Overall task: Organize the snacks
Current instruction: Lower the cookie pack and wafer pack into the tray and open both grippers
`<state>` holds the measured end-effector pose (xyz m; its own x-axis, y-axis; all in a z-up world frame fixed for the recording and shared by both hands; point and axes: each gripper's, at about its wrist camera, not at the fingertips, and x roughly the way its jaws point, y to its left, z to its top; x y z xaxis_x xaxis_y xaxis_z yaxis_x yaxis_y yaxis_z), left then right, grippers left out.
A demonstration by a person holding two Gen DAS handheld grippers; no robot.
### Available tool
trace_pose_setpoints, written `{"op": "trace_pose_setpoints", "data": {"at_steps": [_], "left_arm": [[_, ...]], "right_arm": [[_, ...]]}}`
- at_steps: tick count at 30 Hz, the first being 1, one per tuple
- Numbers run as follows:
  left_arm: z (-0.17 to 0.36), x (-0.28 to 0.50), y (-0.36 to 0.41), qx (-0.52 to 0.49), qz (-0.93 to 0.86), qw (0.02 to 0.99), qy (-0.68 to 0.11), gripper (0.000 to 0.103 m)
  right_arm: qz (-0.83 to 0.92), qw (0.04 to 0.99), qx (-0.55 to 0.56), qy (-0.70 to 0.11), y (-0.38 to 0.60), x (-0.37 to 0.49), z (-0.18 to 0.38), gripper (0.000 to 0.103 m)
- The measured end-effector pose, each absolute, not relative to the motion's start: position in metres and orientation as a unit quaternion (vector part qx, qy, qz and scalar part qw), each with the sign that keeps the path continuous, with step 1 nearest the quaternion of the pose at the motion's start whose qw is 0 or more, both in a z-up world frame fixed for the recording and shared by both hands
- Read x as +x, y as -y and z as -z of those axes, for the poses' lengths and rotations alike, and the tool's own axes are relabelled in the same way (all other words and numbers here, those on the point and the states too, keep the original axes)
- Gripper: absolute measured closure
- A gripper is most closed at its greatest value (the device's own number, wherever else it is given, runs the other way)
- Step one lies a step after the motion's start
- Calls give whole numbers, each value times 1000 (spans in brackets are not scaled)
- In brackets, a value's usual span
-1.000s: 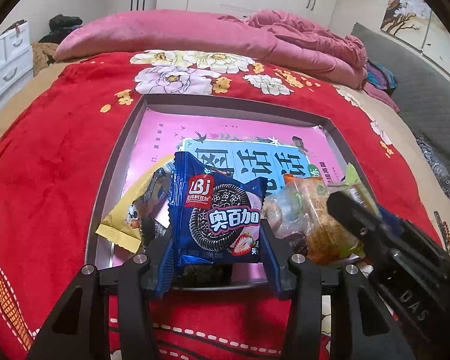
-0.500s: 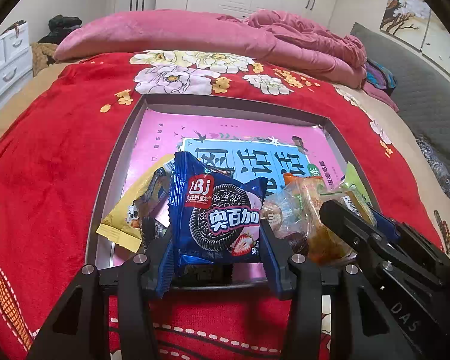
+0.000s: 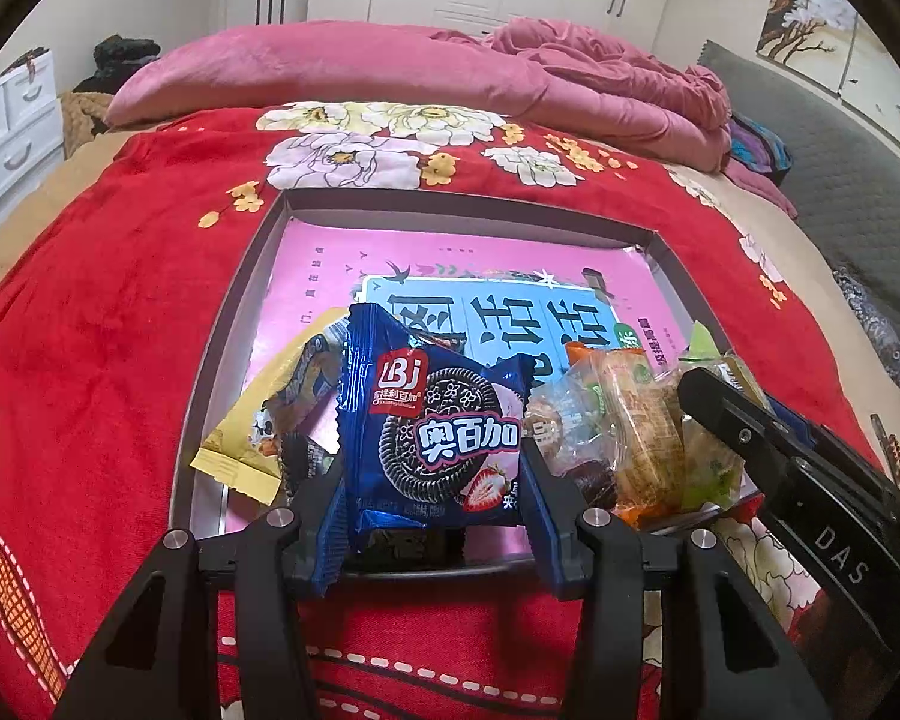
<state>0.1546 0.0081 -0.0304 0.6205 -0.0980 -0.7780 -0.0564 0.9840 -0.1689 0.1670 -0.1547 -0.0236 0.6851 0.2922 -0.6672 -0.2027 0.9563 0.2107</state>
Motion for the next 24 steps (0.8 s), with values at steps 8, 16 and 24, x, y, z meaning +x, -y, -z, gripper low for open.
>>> {"op": "trace_pose_setpoints", "data": {"at_steps": [8, 16, 24], "left_arm": [[31, 155, -6, -82, 11, 897, -435, 52], [31, 155, -6, -81, 10, 897, -435, 52], [32, 155, -6, -79, 10, 897, -436, 52]], "right_arm": [[-150, 911, 62, -379, 153, 172, 27, 65], [-165, 905, 55, -389, 142, 171, 33, 64], [-166, 902, 57, -395, 141, 171, 36, 64]]}}
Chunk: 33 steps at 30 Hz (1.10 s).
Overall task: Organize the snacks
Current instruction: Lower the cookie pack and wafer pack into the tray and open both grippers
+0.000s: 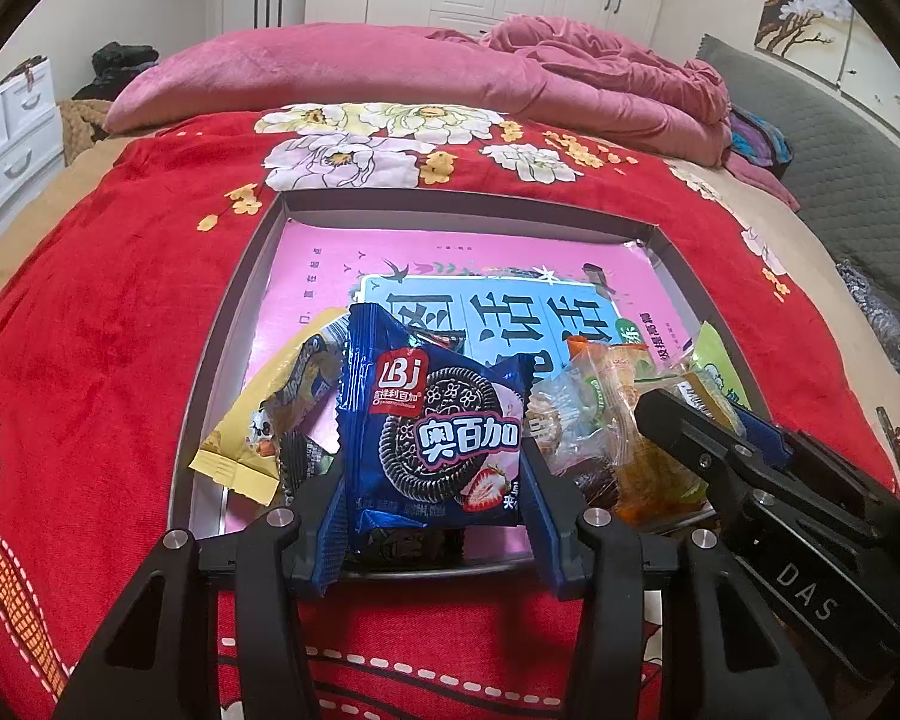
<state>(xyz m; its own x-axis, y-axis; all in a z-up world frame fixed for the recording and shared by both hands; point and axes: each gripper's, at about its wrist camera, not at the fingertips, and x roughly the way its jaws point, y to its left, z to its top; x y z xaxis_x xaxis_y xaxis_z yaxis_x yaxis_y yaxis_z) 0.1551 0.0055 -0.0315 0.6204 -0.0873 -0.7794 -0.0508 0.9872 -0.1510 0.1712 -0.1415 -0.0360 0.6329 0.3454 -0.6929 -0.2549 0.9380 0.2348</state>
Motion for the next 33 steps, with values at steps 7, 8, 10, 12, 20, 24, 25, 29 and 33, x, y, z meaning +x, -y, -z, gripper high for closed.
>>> {"op": "trace_pose_setpoints", "data": {"at_steps": [7, 8, 10, 12, 20, 24, 25, 29, 33], "left_arm": [[32, 156, -6, -79, 8, 897, -435, 52], [32, 156, -6, -79, 8, 897, -435, 52], [32, 157, -5, -79, 7, 897, -435, 52], [32, 158, -5, -79, 7, 897, -434, 52], [32, 159, -6, -80, 7, 897, -434, 52], [33, 159, -5, -83, 12, 896, -436, 52], [33, 159, -4, -82, 12, 896, -436, 52], [34, 162, -3, -82, 15, 896, -435, 52], [34, 163, -3, -84, 17, 896, -435, 52]], "right_arm": [[-163, 903, 52, -395, 140, 171, 36, 64], [-162, 903, 48, -394, 139, 171, 36, 64], [-159, 904, 44, -394, 139, 170, 36, 64], [-159, 904, 43, -393, 140, 168, 35, 64], [-154, 906, 46, -391, 145, 166, 33, 64], [-155, 906, 42, -392, 146, 165, 33, 64], [-155, 906, 42, -392, 146, 165, 32, 64], [-153, 908, 41, -389, 149, 161, 30, 60], [-152, 909, 37, -385, 153, 154, 26, 58]]}}
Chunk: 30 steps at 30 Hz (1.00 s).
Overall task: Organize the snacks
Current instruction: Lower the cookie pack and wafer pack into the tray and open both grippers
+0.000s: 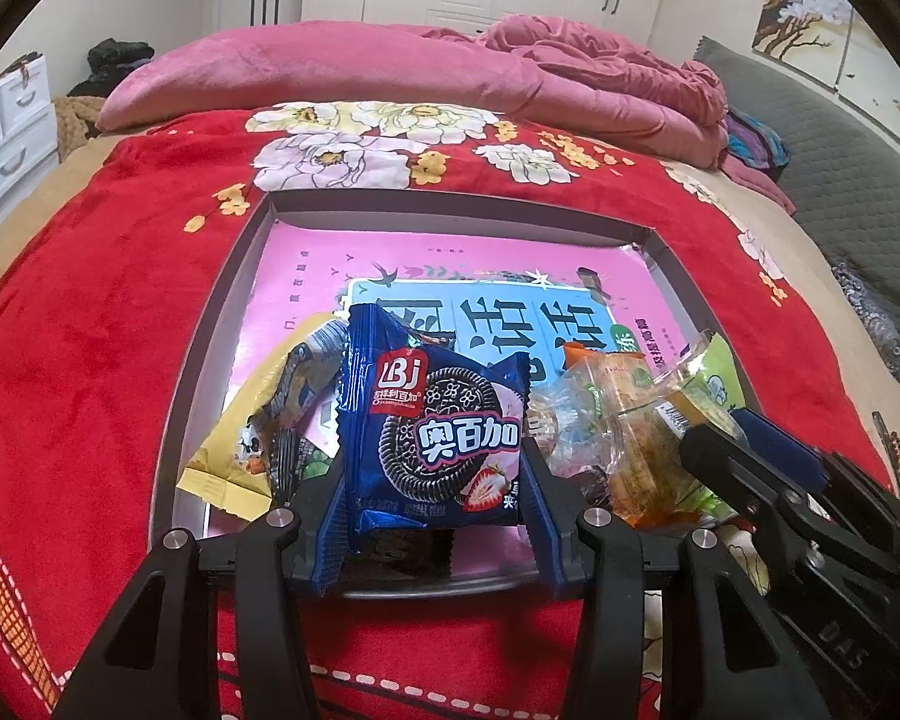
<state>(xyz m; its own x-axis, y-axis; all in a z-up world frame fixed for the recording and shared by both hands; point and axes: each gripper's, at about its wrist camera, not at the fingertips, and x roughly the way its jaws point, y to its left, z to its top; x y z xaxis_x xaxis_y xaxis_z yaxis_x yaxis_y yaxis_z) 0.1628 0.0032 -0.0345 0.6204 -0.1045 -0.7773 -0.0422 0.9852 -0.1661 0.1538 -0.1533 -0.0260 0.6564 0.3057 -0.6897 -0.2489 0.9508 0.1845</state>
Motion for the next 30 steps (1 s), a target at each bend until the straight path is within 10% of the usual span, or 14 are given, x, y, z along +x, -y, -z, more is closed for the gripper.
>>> {"op": "trace_pose_setpoints", "data": {"at_steps": [30], "left_arm": [[29, 159, -6, -96, 28, 898, -428, 37]], "right_arm": [[-175, 902, 29, -394, 145, 154, 30, 58]]}}
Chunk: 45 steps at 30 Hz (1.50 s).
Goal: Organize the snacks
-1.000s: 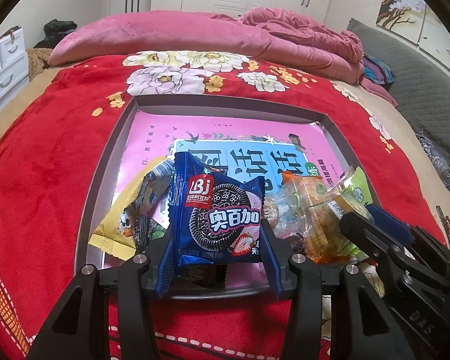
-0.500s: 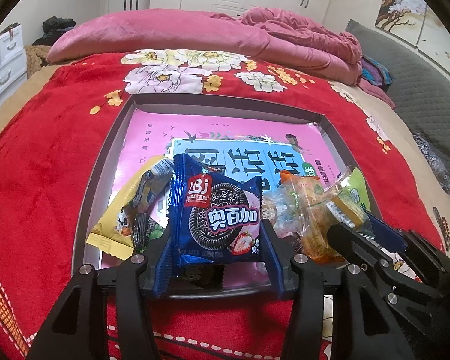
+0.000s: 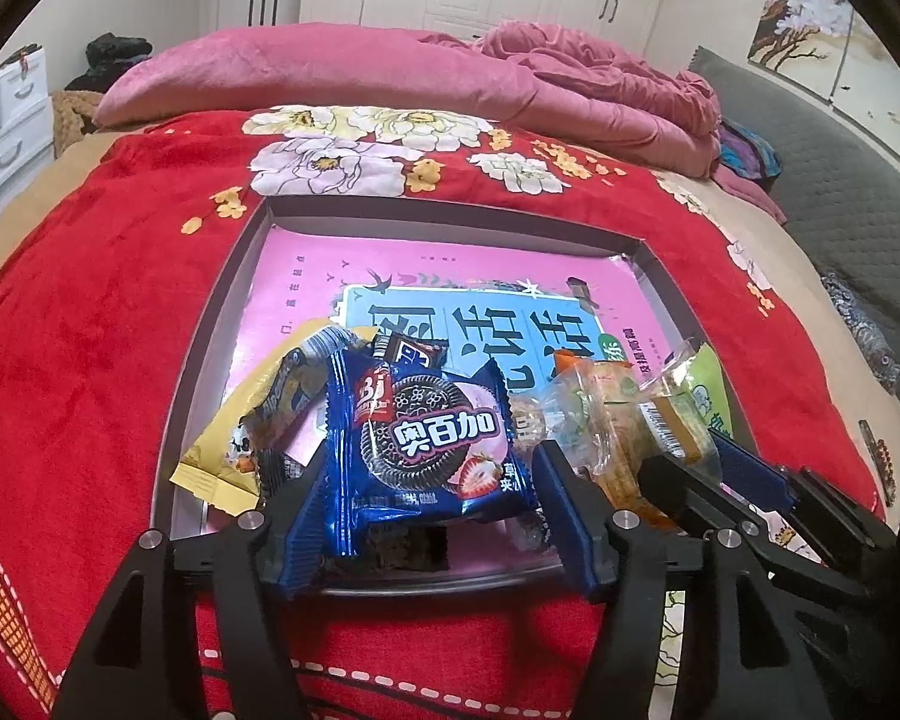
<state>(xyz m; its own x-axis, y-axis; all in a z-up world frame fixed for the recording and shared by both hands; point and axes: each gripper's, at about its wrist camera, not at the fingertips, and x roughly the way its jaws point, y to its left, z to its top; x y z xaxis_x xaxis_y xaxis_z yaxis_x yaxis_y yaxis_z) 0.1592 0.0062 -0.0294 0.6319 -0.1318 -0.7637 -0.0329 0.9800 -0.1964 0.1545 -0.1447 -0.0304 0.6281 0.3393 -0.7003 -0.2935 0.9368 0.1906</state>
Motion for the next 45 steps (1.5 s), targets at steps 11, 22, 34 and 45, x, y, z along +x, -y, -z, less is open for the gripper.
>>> {"op": "trace_pose_setpoints", "data": {"at_steps": [11, 22, 34, 45], "left_arm": [[18, 151, -8, -110, 43, 906, -406, 31], [-9, 131, -10, -110, 45, 926, -358, 25], [-22, 94, -14, -90, 14, 916, -390, 24], [-11, 50, -14, -70, 6, 888, -454, 24]], "right_arm": [[-158, 912, 34, -378, 153, 151, 23, 54], [-129, 930, 46, -340, 168, 139, 4, 38], [-126, 930, 39, -344, 160, 100, -17, 31], [-101, 922, 16, -373, 154, 57, -18, 18]]}}
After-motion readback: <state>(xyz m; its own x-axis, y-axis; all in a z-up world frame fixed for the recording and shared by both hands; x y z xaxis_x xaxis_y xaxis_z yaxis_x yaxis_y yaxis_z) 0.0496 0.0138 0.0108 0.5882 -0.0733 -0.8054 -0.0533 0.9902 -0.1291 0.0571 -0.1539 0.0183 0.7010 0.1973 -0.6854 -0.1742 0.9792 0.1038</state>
